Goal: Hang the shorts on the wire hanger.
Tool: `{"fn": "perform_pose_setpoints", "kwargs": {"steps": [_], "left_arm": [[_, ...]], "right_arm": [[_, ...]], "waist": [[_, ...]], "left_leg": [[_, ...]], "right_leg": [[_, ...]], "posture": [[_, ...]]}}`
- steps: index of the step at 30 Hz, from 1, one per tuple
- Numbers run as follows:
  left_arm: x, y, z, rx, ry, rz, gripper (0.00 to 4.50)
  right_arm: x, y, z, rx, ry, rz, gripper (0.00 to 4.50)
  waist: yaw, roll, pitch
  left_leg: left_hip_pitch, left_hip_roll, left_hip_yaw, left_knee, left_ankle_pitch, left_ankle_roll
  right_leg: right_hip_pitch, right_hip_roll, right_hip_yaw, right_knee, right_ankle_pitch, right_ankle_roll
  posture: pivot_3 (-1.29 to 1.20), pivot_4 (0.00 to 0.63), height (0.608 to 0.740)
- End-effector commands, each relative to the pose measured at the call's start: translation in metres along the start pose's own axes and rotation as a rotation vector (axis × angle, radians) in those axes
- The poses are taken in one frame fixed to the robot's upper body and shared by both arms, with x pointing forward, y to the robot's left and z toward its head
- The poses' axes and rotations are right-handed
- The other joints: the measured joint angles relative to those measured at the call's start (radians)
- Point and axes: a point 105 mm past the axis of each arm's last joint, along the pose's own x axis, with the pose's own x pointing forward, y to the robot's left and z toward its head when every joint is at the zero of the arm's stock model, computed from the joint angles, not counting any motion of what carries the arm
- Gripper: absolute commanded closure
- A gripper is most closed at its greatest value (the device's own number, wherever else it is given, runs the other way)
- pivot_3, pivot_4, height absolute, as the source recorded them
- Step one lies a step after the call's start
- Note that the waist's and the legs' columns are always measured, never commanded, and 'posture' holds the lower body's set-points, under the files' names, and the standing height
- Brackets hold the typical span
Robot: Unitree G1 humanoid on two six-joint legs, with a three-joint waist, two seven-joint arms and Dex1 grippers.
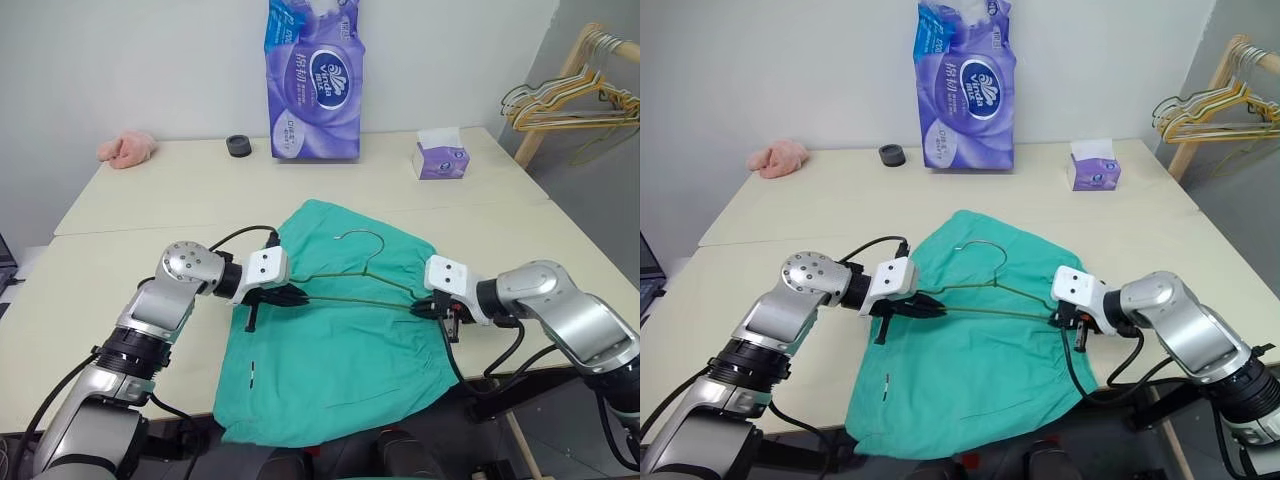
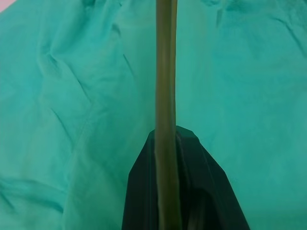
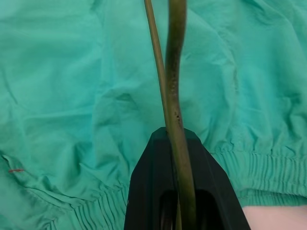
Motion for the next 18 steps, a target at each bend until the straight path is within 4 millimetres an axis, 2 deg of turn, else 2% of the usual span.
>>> {"fn": "perform_pose_setpoints", "kwargs": {"steps": [1,7,11,14,18], "left_arm": [[-0.002,0.007,0.016,0.033,-0.055,0.026,4.50],[-0.004,0.025,0.034,0.003,-0.153,0.122,2.91],[-0.038,0.073,0.055,-0.095,-0.316,0.393,1.69],[-0.060,0.088,0.052,-0.137,-0.330,0.472,1.69],[-0.076,0.090,0.028,-0.167,-0.255,0.521,1.69]], "right_arm": [[-0.010,-0.010,0.010,-0.037,-0.020,-0.049,4.46],[-0.018,-0.014,0.007,-0.033,-0.015,-0.075,4.50],[-0.030,-0.020,-0.004,0.026,-0.009,-0.121,4.50],[-0.041,-0.021,-0.018,0.083,0.004,-0.155,4.50],[-0.063,-0.007,-0.052,0.208,0.045,-0.194,4.50]], "waist": [[0.000,0.000,0.000],[0.000,0.000,0.000],[0.003,-0.001,0.000],[-0.001,-0.001,0.000],[0.001,0.000,-0.001]], "left_leg": [[0.000,0.000,0.000,0.000,0.000,0.000],[0.000,0.000,0.000,0.001,0.000,0.000],[-0.001,0.000,-0.001,0.001,0.000,0.000],[-0.001,0.000,-0.001,0.001,0.000,0.000],[-0.001,0.000,0.000,-0.001,0.000,0.000]], "right_leg": [[0.000,0.000,0.000,0.000,0.000,0.000],[0.000,0.000,0.000,0.000,0.000,0.000],[0.000,0.000,-0.001,0.000,0.000,0.000],[0.000,0.000,-0.001,0.001,0.000,0.000],[0.000,0.000,-0.001,0.001,0.000,0.001]], "posture": [[-0.12,0.059,0.740],[-0.14,0.051,0.740],[-0.14,0.049,0.740],[-0.14,0.049,0.740],[-0.13,0.050,0.740]]}}
